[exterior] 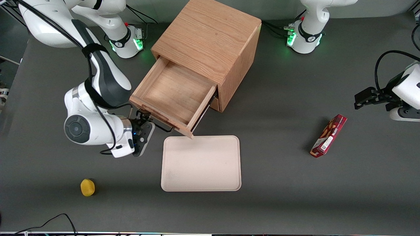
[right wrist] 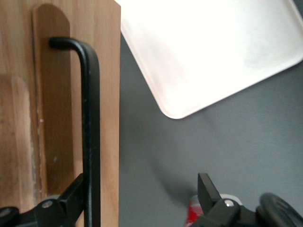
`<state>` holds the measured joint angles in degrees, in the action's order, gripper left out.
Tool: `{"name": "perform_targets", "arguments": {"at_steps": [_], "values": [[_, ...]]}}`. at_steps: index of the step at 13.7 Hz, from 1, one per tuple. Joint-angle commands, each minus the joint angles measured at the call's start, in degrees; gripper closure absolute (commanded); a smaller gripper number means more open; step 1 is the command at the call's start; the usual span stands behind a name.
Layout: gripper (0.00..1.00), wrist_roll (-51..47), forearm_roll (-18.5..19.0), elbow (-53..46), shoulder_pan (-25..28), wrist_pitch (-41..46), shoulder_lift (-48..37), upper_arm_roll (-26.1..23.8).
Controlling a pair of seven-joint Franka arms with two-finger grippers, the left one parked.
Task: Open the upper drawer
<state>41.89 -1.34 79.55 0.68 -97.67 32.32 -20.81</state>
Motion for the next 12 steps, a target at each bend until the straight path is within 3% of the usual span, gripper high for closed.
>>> {"name": "perform_targets", "arguments": {"at_steps": [1, 8, 12], "values": [[0.00, 3.2, 0.7, -3.7, 0.7, 1.6, 2.1, 1.6], [0.00, 0.2, 0.3, -12.9, 0.8, 11.9, 1.0, 1.4], [0.00, -11.9, -0.3, -14.0, 0.8, 14.3, -7.1, 0.9]]}}
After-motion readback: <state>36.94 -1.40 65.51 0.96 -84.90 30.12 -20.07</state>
